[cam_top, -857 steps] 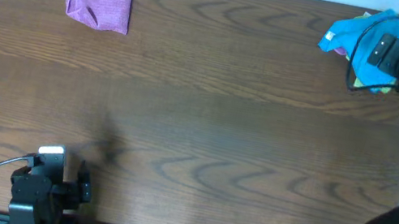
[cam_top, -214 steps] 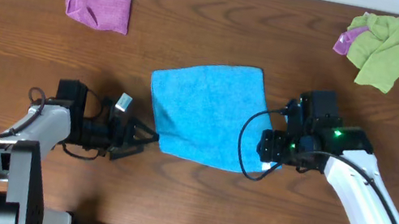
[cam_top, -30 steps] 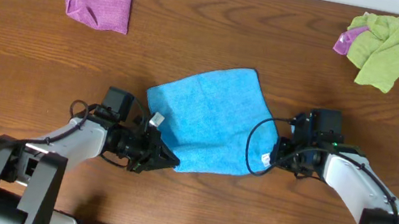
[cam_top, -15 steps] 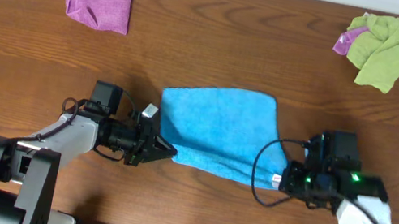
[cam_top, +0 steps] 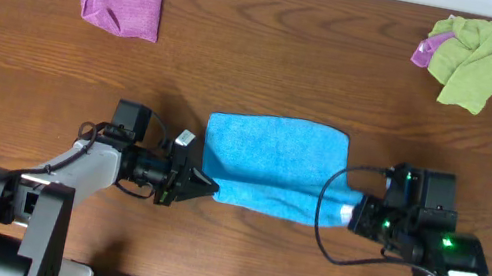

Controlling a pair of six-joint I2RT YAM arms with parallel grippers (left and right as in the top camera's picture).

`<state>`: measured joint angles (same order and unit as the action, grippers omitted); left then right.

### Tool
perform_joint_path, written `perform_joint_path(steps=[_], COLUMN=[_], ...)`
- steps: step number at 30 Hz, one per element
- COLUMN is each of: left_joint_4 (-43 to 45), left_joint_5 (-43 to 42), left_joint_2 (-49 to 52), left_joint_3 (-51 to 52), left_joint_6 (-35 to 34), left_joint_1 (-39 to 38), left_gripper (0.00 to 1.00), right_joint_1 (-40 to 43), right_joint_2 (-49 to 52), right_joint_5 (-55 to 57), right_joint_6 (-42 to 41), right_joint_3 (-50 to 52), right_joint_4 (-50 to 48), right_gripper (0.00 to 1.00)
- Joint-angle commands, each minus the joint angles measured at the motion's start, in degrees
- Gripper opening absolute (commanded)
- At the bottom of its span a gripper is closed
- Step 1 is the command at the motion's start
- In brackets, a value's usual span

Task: Fold the cloth
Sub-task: 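Lift both near corners and fold them forward over the far half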

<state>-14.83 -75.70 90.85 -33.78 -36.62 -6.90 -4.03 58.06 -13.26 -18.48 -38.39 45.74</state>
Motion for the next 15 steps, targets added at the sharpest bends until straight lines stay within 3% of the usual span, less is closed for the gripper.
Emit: perform_joint_path(steps=[1,8,15], left_joint_4=[2.8,16.3,17.7], left_joint_5=[1.8,8.9,19.3], left_joint_2=[-0.2,-0.2,-0.2], left_joint_3=[-1.0,-1.0,-1.0], left_joint_6=[-4.1,-14.6,-14.9], left_joint_1=[0.1,0.1,0.1], left_gripper=[0.06,0.06,0.06], right_joint_1=[-0.1,-0.2,-0.2], right_joint_2=[0.3,7.0,15.3], right_joint_5=[1.9,2.1,2.1], right_joint_6=[-0.8,-0.8,-0.8], right_joint_3=[0.1,0.1,0.1], right_joint_4=[-3.5,-12.4,-22.3], right_gripper=[0.01,0.01,0.01])
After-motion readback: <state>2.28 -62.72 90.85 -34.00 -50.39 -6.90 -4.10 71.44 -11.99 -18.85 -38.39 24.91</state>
